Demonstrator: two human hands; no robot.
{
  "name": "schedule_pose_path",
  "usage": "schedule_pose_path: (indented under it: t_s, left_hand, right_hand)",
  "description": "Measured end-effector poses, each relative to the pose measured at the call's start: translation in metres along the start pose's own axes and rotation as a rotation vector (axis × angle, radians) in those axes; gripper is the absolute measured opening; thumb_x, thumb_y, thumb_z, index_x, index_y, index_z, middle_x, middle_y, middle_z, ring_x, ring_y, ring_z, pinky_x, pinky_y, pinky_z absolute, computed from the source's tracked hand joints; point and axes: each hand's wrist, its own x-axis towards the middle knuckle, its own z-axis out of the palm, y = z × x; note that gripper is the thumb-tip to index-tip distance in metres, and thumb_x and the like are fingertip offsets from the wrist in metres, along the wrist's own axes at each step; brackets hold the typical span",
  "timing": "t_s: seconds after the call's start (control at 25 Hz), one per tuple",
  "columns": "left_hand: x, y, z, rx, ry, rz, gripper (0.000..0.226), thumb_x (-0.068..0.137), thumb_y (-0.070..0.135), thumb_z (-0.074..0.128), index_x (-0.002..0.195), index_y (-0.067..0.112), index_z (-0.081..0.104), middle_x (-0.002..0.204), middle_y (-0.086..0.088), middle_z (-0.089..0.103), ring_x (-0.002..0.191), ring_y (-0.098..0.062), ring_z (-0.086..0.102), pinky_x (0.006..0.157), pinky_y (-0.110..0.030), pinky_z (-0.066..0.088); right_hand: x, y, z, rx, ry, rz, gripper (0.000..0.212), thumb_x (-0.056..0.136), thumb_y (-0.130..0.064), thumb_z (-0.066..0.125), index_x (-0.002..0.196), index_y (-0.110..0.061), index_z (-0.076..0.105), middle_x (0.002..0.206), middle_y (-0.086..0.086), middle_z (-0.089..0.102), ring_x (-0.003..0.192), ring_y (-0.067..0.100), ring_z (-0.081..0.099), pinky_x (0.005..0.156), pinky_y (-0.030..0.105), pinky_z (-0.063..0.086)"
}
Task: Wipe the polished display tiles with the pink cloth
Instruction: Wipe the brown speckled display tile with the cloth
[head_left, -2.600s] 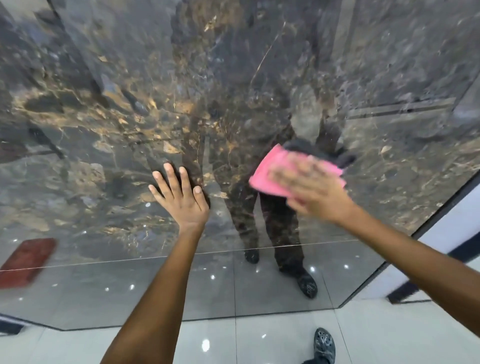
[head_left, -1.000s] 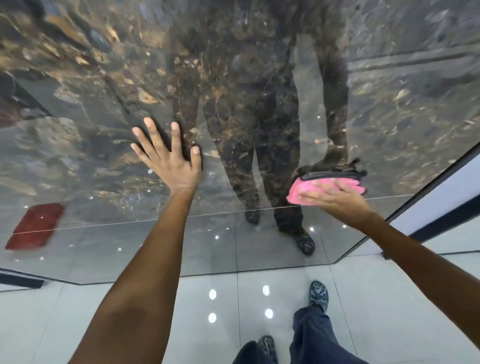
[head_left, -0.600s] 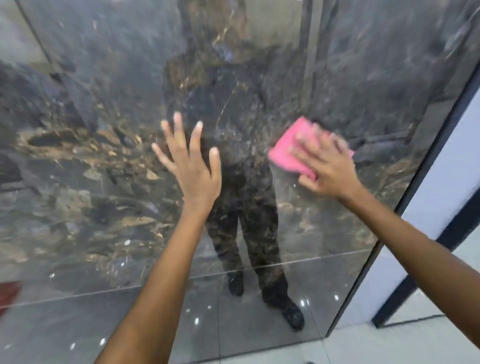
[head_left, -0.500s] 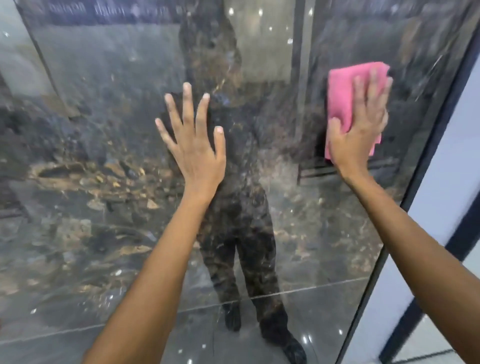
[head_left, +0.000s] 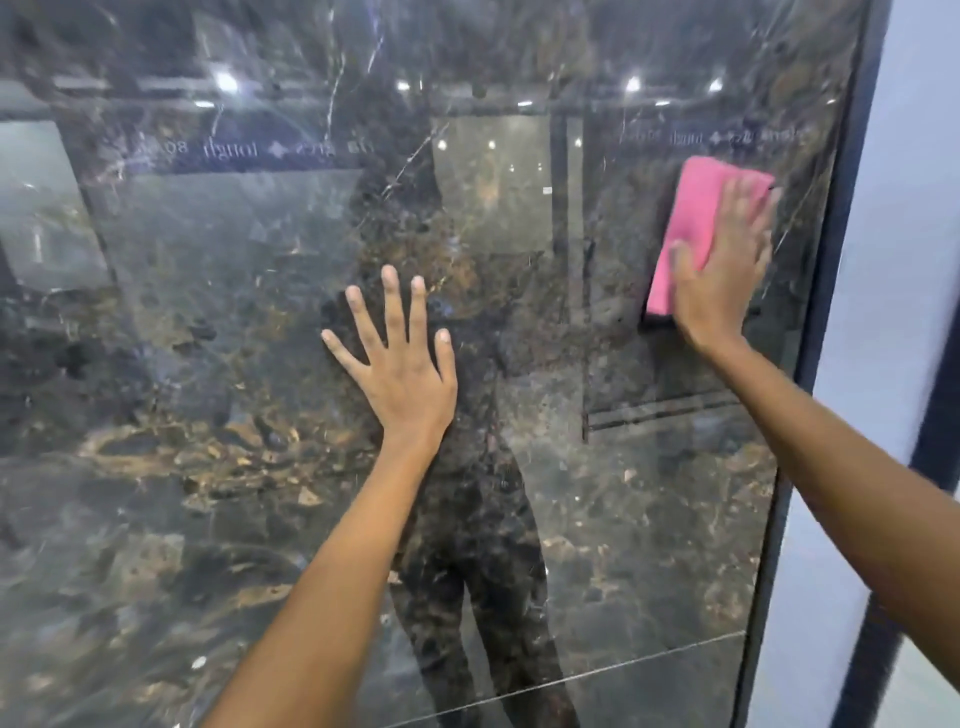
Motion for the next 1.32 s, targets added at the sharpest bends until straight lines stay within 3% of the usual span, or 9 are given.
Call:
schedule_pose_path:
  t_s: [0.08,0.2,0.28,0.44,0.52,0.72,0.96,1.16,1.32]
  left_hand:
    - [0.012,0.007,-0.009,-0.112,0.038,-0.076,0.05,0.098,0.034,0.043,0.146,0.025,0.035,0.156,-0.003,0.031,0.143,-0.028,0.018,0.111,-0.065,0.012]
    - [0.073,0.02,-0.027,-0.18,0.125,-0.025,0.051,0.095,0.032,0.043,0.145,0.021,0.039,0.154,-0.005,0.035,0.142,-0.028,0.026,0.113,-0.057,0.016]
    - [0.115,0.024,-0.034,-0.156,0.113,0.027,0.055,0.097,0.034,0.038,0.151,0.022,0.031,0.16,-0.002,0.024,0.148,-0.031,0.017,0.115,-0.056,0.007]
    - [0.133,0.021,-0.018,0.009,0.065,0.046,0.058,0.103,0.039,0.026,0.157,0.025,0.01,0.164,0.001,0.003,0.149,-0.037,-0.001,0.115,-0.065,-0.001]
    - [0.134,0.019,-0.014,0.018,0.072,0.045,0.058,0.103,0.038,0.027,0.157,0.024,0.011,0.164,0.001,0.003,0.149,-0.037,-0.001,0.114,-0.064,-0.002]
    - [0.132,0.017,-0.014,0.009,0.092,0.063,0.058,0.103,0.039,0.025,0.157,0.022,0.014,0.164,0.0,0.004,0.149,-0.037,0.0,0.115,-0.063,-0.002]
    - [0.132,0.018,-0.013,0.006,0.081,0.05,0.058,0.103,0.04,0.021,0.157,0.023,0.011,0.164,0.0,0.004,0.15,-0.035,-0.001,0.116,-0.063,-0.001]
    - [0.131,0.017,-0.017,0.027,0.05,0.054,0.058,0.102,0.041,0.023,0.157,0.024,0.013,0.164,0.001,0.005,0.15,-0.032,-0.001,0.117,-0.061,-0.002]
    - [0.131,0.027,-0.022,-0.054,0.064,-0.052,0.058,0.1,0.036,0.033,0.155,0.025,0.019,0.164,0.003,0.008,0.15,-0.028,-0.002,0.117,-0.06,-0.002]
  right_hand:
    - [-0.006,-0.032,0.004,0.098,-0.034,0.088,0.074,0.09,-0.013,0.05,0.153,-0.007,0.013,0.16,0.016,0.009,0.145,0.017,0.01,0.12,0.03,0.012]
    - [-0.053,-0.039,0.024,-0.174,-0.358,-0.942,0.069,0.087,-0.021,0.05,0.148,0.002,0.026,0.153,0.023,0.026,0.143,0.017,0.015,0.12,0.026,0.004]
    - [-0.016,-0.022,0.024,-0.353,-0.31,-1.187,0.073,0.086,-0.032,0.043,0.147,0.002,0.024,0.151,0.027,0.028,0.143,0.031,0.018,0.119,0.044,0.012]
    - [0.084,-0.021,-0.009,-0.008,0.054,0.067,0.07,0.096,-0.023,0.045,0.151,0.002,0.009,0.157,0.025,0.012,0.144,0.036,0.015,0.117,0.045,0.019]
    - [0.08,-0.055,-0.003,0.06,0.092,0.3,0.069,0.096,-0.017,0.047,0.151,0.003,0.01,0.158,0.023,0.009,0.146,0.033,0.011,0.121,0.037,0.008]
    - [0.047,-0.079,0.032,-0.276,-0.234,-1.199,0.073,0.084,-0.027,0.043,0.147,0.005,0.024,0.154,0.026,0.023,0.145,0.03,0.013,0.12,0.046,0.013]
    - [0.105,-0.121,0.014,0.069,0.106,0.299,0.071,0.094,-0.028,0.046,0.152,-0.004,0.014,0.16,0.013,0.011,0.148,0.029,0.009,0.12,0.046,0.013]
    - [0.097,-0.127,0.015,-0.257,-0.305,-1.093,0.077,0.083,-0.038,0.041,0.152,-0.008,0.021,0.159,0.012,0.017,0.147,0.021,0.005,0.121,0.04,0.005]
    - [0.156,-0.064,-0.015,-0.01,-0.035,-0.263,0.076,0.084,-0.035,0.047,0.152,-0.014,0.021,0.158,0.011,0.021,0.143,0.029,0.023,0.113,0.053,0.026]
